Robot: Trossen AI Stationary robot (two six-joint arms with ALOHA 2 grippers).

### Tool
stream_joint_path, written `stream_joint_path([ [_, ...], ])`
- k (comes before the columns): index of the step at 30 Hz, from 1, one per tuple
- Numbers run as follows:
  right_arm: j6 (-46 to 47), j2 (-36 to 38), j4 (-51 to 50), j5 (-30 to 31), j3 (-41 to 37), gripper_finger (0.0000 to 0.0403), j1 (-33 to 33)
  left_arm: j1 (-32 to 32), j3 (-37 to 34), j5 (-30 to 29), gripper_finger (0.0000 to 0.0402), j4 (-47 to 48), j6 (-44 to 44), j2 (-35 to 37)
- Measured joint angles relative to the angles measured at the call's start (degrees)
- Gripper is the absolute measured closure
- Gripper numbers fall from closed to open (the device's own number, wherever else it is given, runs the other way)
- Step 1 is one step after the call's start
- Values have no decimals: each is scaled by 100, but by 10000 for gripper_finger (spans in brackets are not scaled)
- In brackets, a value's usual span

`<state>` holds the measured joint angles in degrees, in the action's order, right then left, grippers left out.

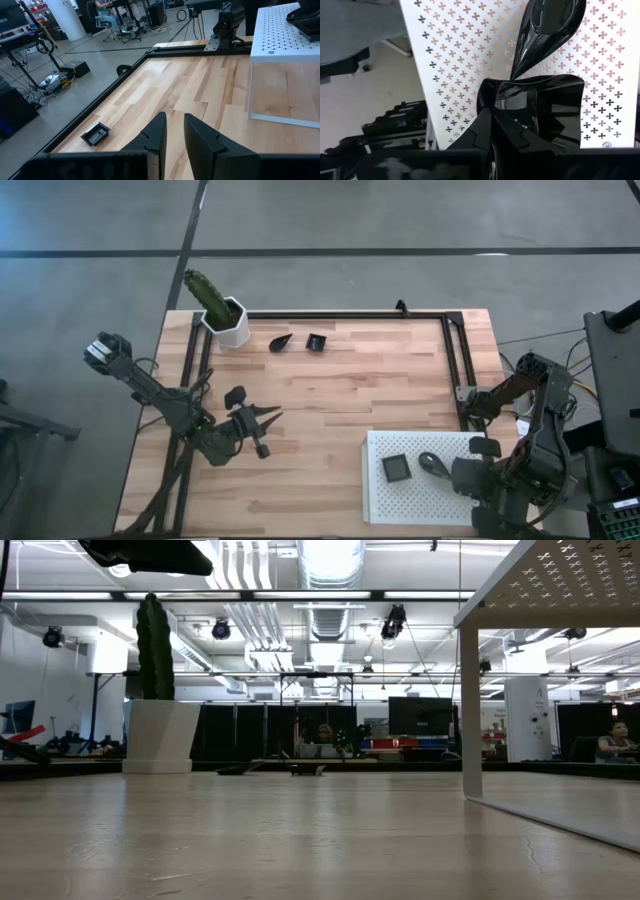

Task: Pick & Place Mini shaped plates
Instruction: Stack the distorted square plate on top of the other distorted square plates on the shelf, then stack the drop-shaped plate on top of the other drop-shaped plates on the shelf

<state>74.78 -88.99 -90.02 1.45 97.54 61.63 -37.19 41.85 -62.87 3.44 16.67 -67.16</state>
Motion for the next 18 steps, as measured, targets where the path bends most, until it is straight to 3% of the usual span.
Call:
stream_joint_path([
  [8, -60, 2, 0, -2, -114, 389, 0, 0, 0, 0, 339, 0, 39, 0],
  [18, -470, 2, 0, -75, -118, 320, 0, 0, 0, 0, 339, -1, 74, 0],
])
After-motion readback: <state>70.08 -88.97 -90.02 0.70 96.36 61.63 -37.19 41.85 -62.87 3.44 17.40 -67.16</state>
